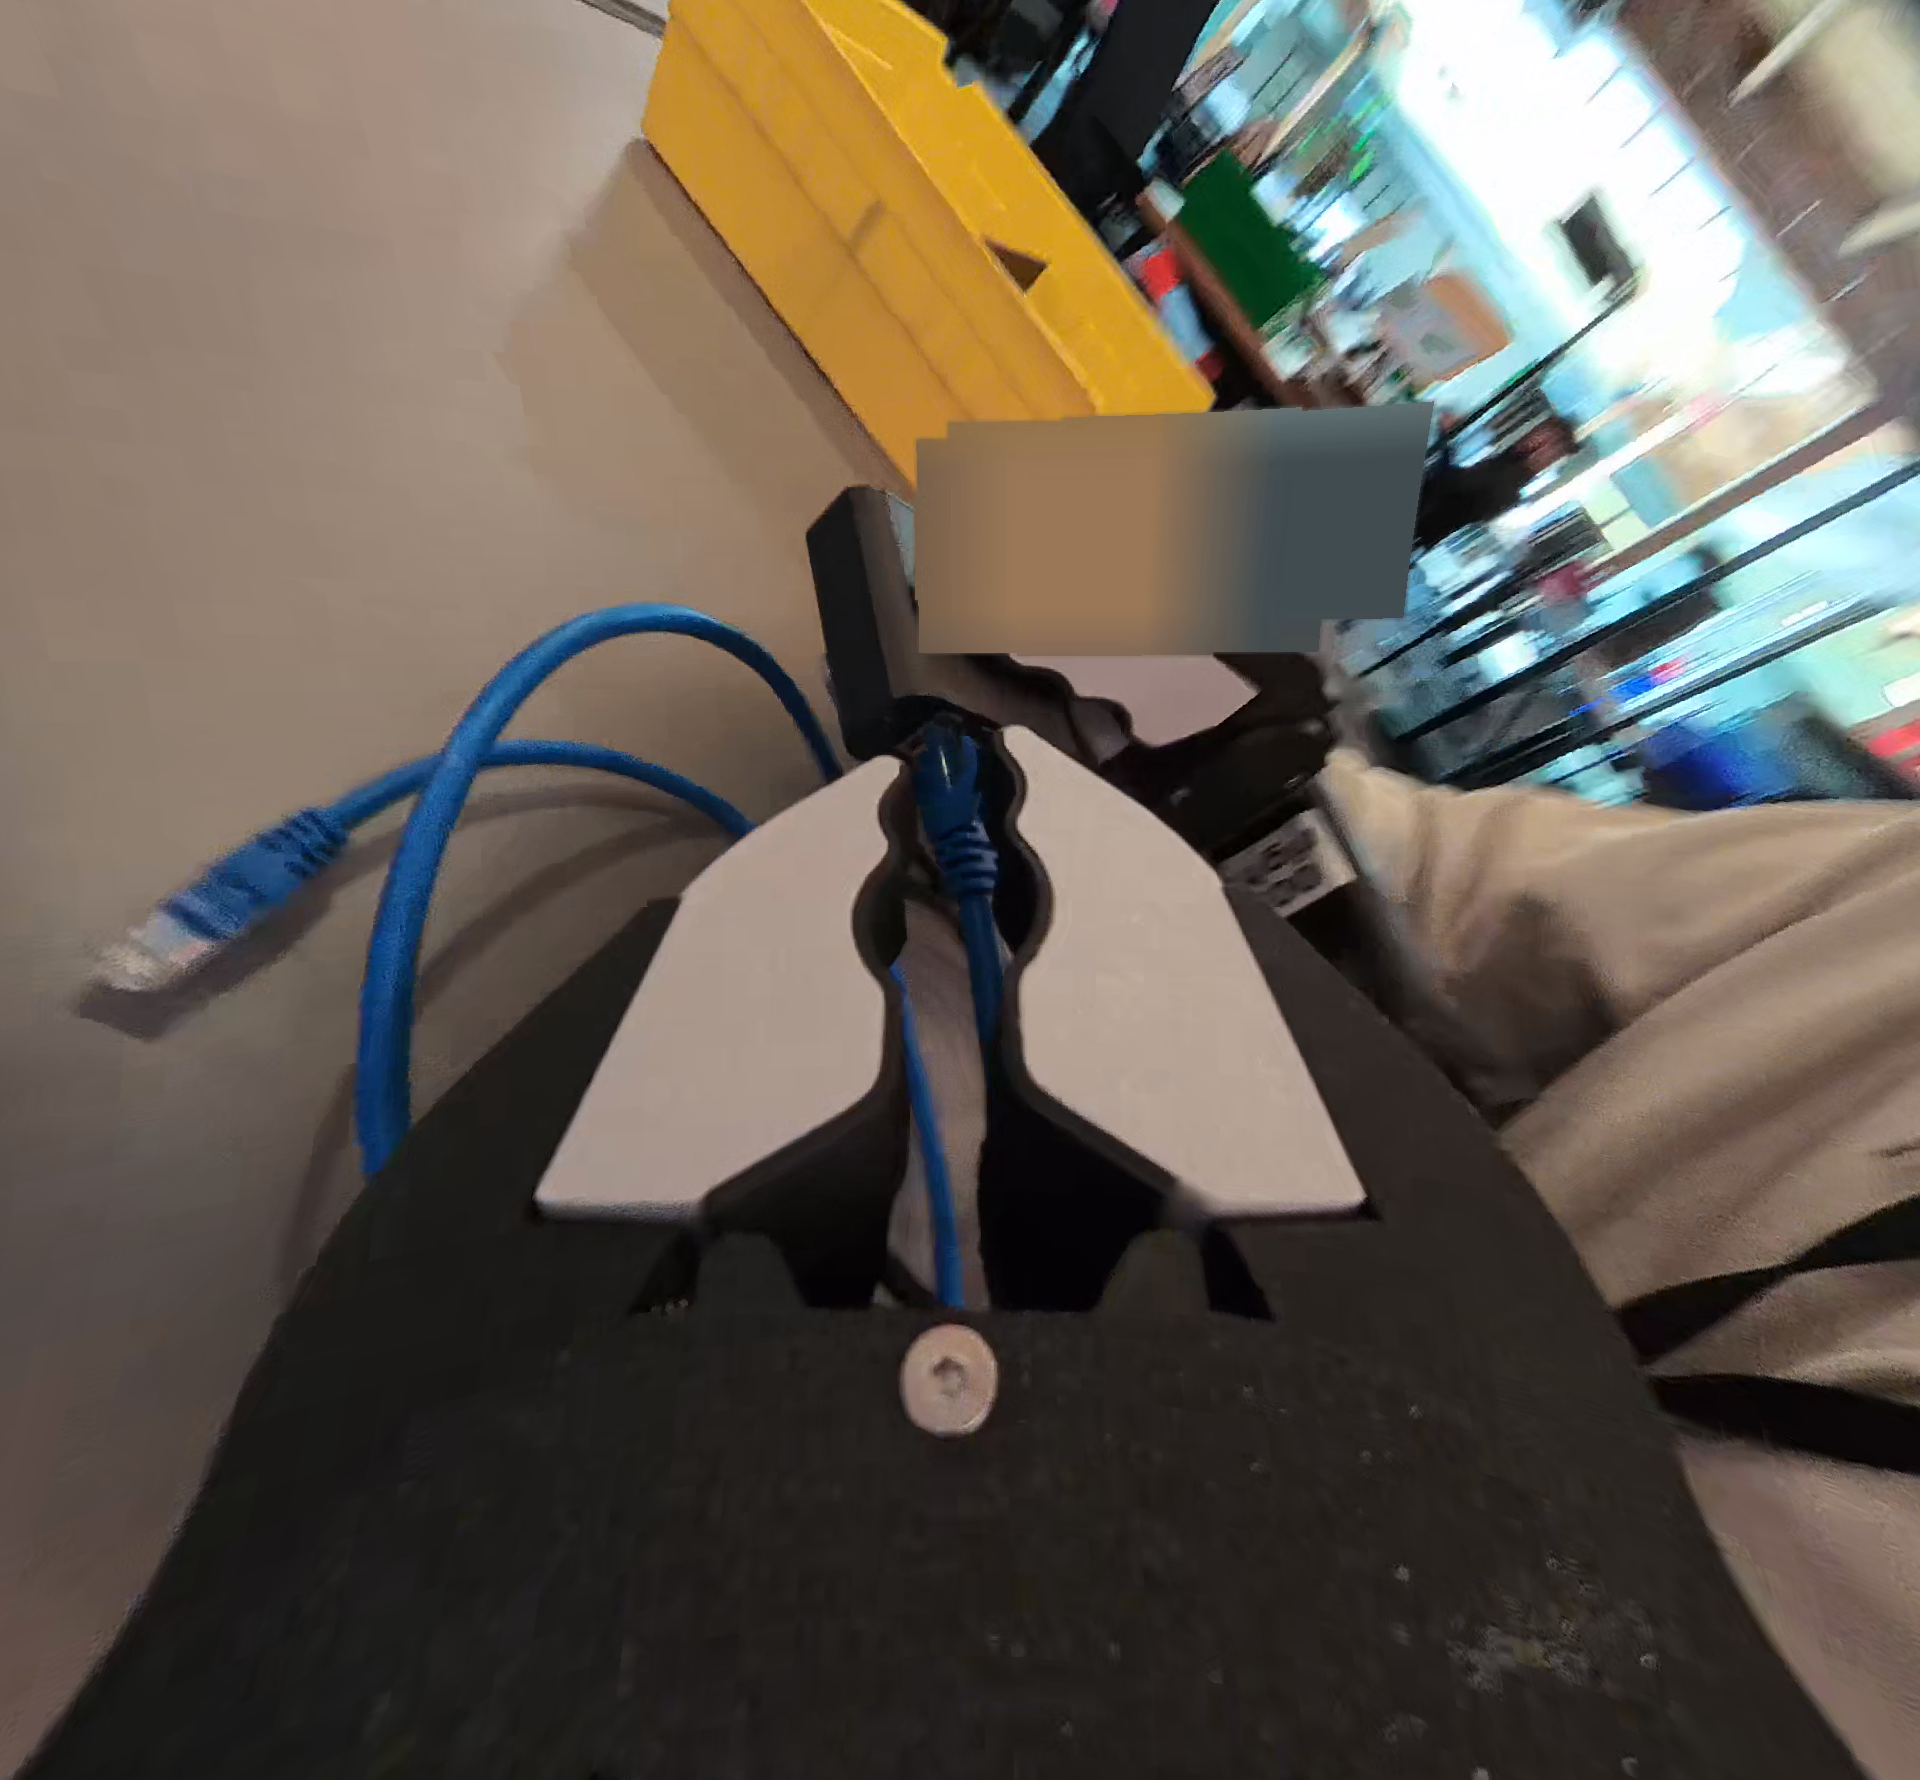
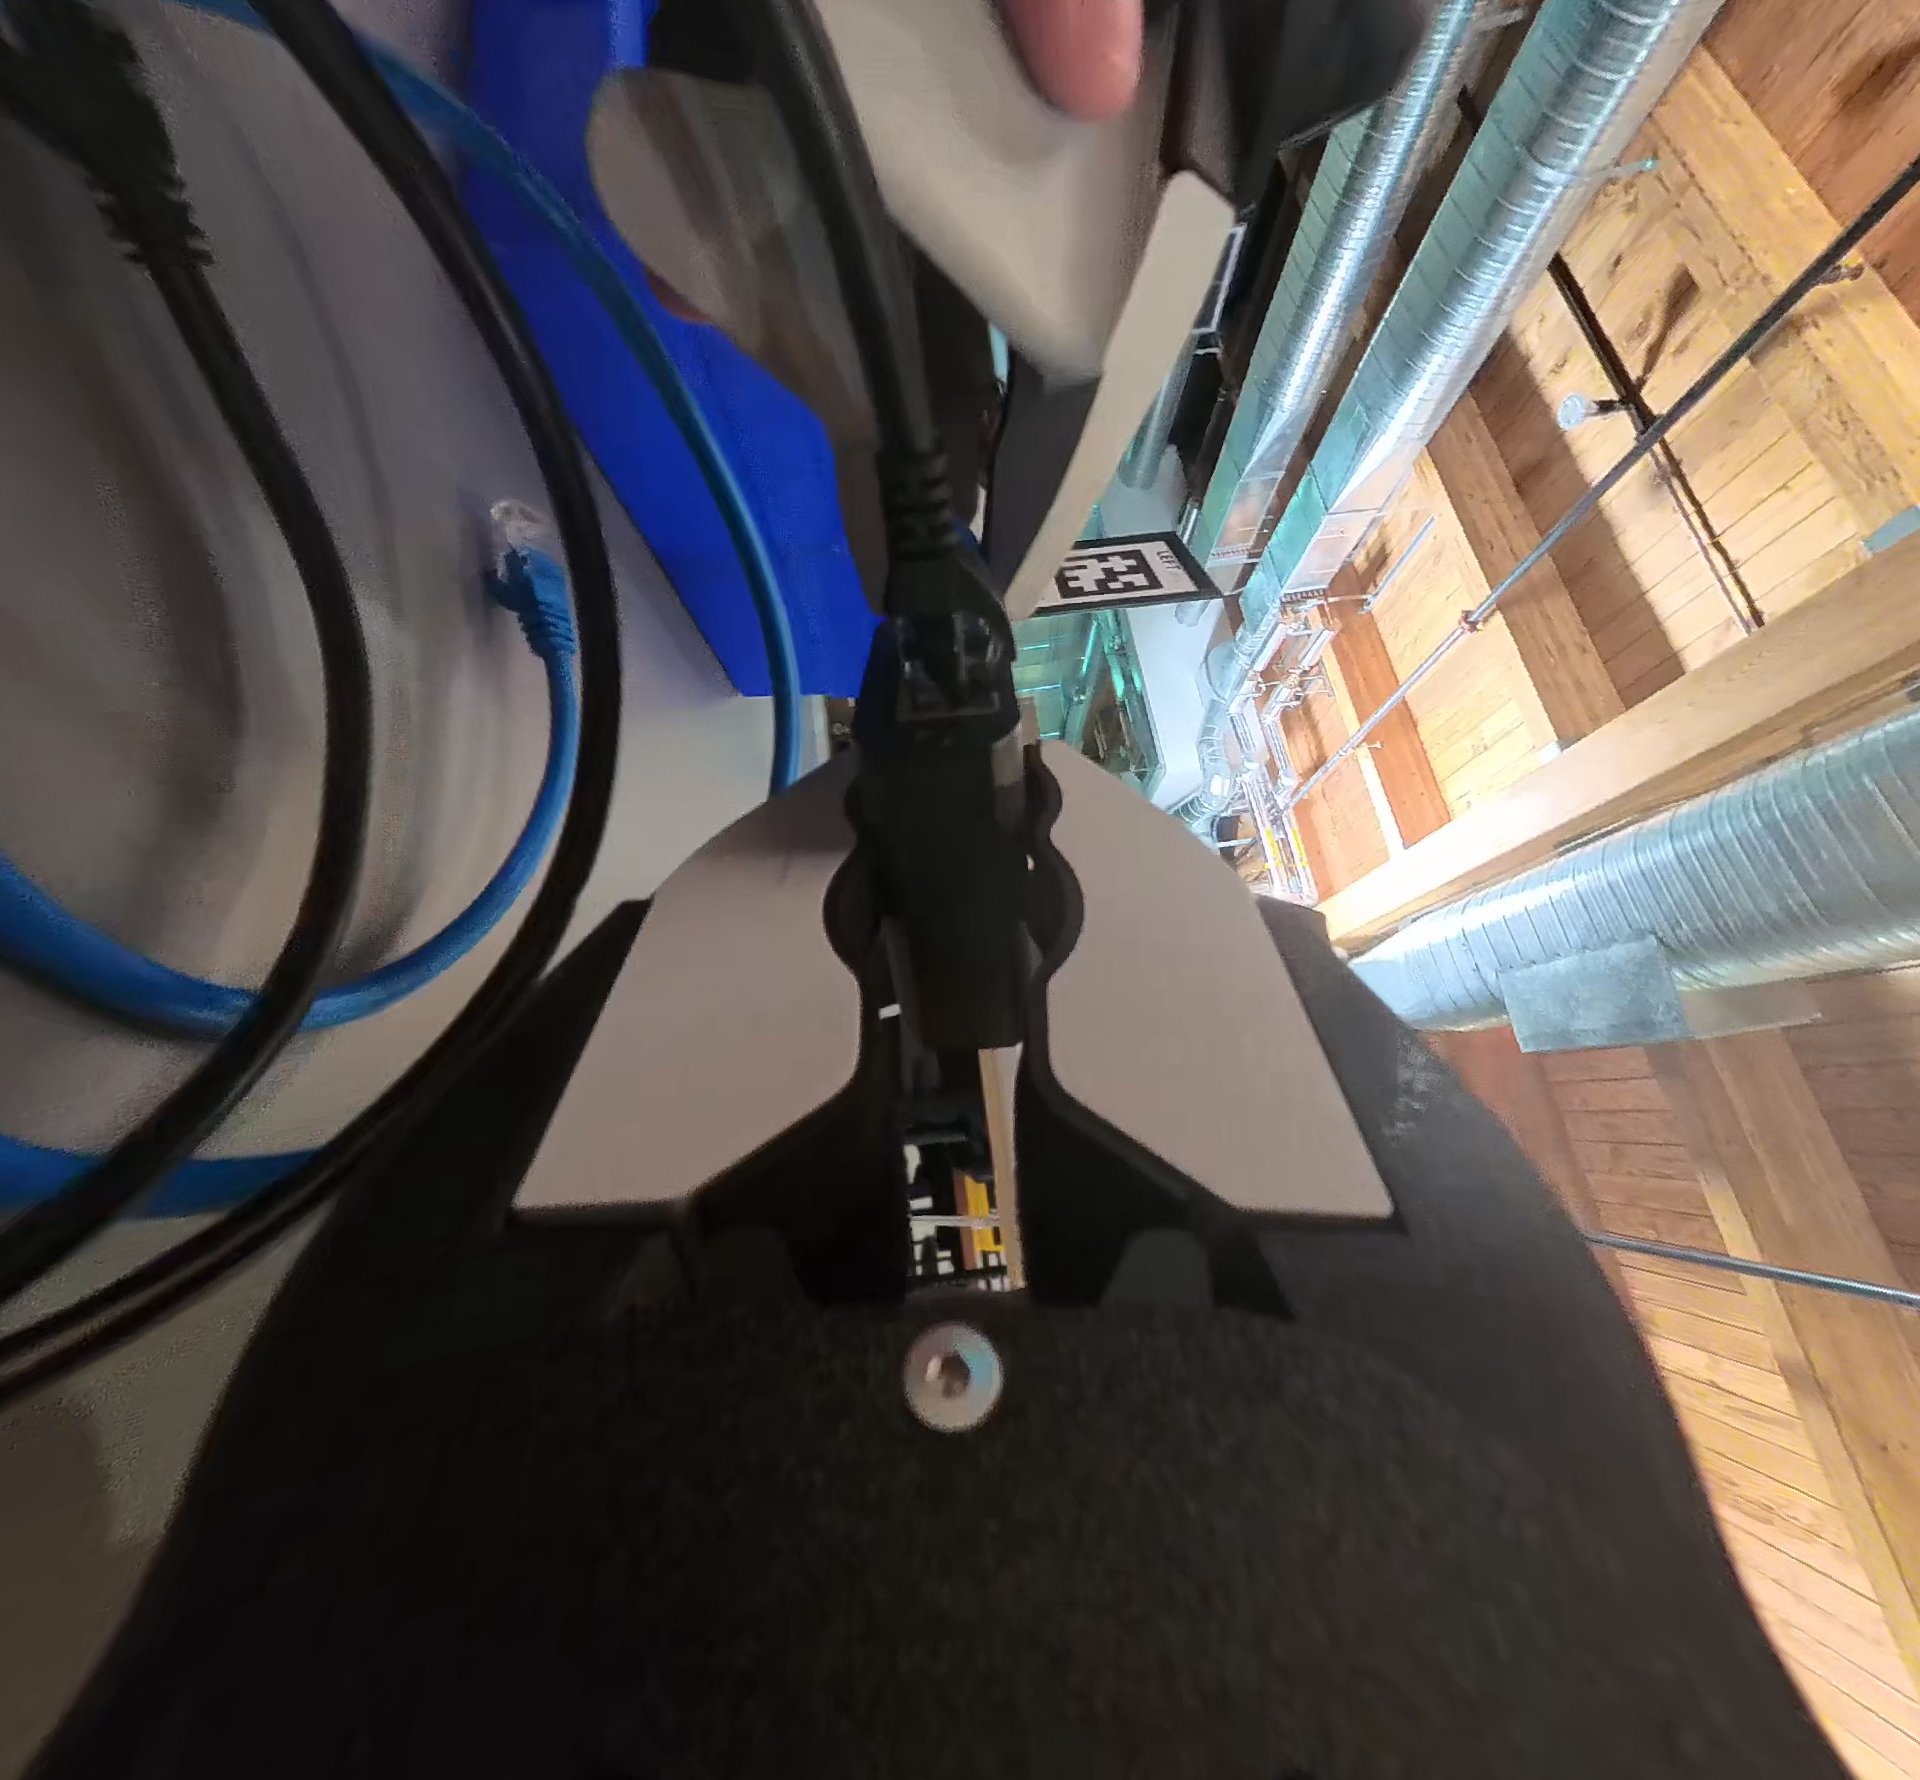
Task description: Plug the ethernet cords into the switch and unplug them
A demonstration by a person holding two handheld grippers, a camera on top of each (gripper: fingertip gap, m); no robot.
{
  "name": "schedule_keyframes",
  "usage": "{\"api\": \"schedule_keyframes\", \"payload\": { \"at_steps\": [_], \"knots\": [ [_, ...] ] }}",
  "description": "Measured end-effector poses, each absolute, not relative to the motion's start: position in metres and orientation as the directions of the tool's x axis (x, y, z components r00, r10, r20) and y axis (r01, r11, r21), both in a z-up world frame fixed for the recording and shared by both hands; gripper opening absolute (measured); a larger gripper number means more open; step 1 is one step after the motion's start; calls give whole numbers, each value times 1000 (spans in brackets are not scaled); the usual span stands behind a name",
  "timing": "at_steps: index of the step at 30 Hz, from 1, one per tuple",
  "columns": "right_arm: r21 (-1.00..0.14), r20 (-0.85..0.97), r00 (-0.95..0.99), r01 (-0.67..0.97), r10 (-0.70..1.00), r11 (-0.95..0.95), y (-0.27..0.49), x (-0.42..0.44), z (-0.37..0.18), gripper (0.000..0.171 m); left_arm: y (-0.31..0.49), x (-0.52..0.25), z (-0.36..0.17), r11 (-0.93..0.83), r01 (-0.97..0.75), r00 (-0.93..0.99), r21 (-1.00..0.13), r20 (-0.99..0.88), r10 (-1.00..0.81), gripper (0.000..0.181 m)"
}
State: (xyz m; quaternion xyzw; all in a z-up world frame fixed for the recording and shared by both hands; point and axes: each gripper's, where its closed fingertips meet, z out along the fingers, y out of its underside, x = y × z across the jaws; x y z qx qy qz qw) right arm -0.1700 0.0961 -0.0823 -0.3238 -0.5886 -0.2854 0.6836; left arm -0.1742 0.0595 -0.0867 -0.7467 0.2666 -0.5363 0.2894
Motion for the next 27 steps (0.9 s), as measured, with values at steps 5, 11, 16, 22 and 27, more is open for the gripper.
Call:
{"api": "schedule_keyframes", "payload": {
  "at_steps": [5,11,16,22,27],
  "knots": [
    [-115,988,155,762,-8,638,93,-171,-80,25,58,-174,-88,-536,-193,372,-822,444,-815,10],
    [-142,978,205,739,-19,658,91,-170,-73,26,55,-172,-80,-564,-123,318,-817,505,-802,13],
    [-145,980,199,737,-7,660,92,-170,-77,25,56,-173,-83,-559,-133,306,-818,503,-808,14],
    [-179,981,185,734,62,655,98,-173,-89,25,64,-176,-82,-457,-181,348,-871,378,-858,5],
    [-229,972,215,747,99,624,105,-168,-89,25,62,-183,-84,-202,-366,386,-908,50,-921,15]
  ]
}}
